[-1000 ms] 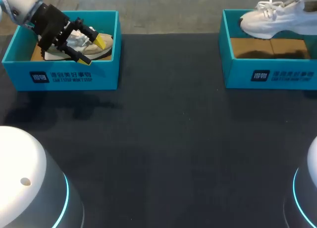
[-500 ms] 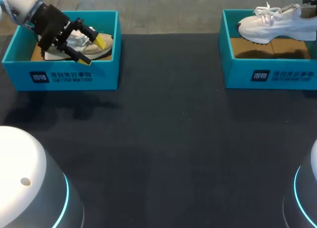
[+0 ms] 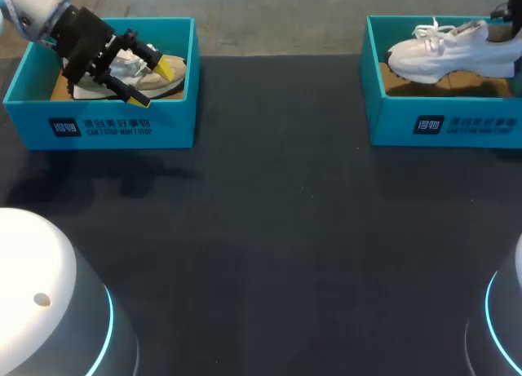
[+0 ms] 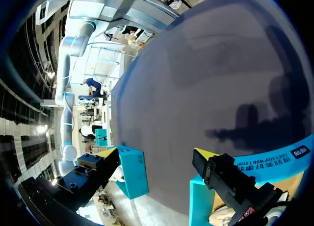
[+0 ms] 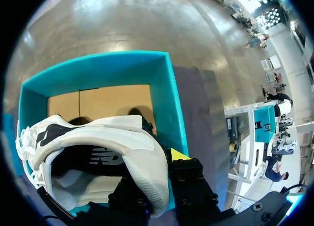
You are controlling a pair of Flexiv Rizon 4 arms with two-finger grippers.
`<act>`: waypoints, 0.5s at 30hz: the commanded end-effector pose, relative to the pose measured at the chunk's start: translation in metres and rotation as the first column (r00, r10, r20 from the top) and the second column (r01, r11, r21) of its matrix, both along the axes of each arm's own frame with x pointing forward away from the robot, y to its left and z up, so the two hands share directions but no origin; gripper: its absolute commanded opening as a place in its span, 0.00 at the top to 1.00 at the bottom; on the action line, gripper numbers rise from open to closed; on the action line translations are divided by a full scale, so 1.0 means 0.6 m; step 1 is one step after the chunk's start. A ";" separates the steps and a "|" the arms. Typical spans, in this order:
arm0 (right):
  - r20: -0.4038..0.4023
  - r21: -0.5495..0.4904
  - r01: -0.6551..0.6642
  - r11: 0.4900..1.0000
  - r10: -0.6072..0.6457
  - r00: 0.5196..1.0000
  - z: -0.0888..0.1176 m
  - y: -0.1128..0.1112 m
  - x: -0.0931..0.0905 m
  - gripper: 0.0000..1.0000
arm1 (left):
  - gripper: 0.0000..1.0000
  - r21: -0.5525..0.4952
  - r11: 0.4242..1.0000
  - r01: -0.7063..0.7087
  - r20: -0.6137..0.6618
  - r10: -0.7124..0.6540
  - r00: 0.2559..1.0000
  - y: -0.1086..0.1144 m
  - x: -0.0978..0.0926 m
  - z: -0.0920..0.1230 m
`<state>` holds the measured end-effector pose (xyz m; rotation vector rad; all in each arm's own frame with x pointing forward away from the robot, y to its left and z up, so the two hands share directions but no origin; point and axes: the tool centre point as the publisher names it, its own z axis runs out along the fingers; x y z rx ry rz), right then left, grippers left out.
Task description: Take the shoe out of the shoebox, open the shoe tongue, remove and reinsert the insole, then place the shoe into the shoebox
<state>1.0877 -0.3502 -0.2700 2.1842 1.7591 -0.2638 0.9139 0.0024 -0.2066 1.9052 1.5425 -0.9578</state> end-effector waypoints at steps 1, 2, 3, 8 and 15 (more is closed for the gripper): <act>-0.002 0.005 0.003 1.000 -0.003 1.000 -0.013 -0.001 0.002 1.00 | 0.00 0.003 1.000 0.002 0.001 -0.002 1.000 0.001 0.001 0.001; -0.004 0.005 0.003 1.000 -0.003 1.000 -0.016 -0.001 0.001 1.00 | 0.00 0.003 1.000 0.002 0.001 -0.002 1.000 0.001 0.001 0.001; -0.004 0.005 0.003 1.000 -0.003 1.000 -0.017 -0.001 0.001 1.00 | 0.00 0.003 1.000 0.002 0.001 -0.002 1.000 0.001 0.001 0.001; -0.013 0.003 0.006 1.000 -0.006 1.000 -0.033 0.000 0.001 1.00 | 0.00 0.003 1.000 0.002 0.001 -0.002 1.000 0.001 0.001 0.001; -0.022 0.003 0.011 1.000 -0.011 1.000 -0.040 -0.001 0.001 1.00 | 0.00 0.003 1.000 0.002 0.001 -0.002 1.000 0.001 0.001 0.001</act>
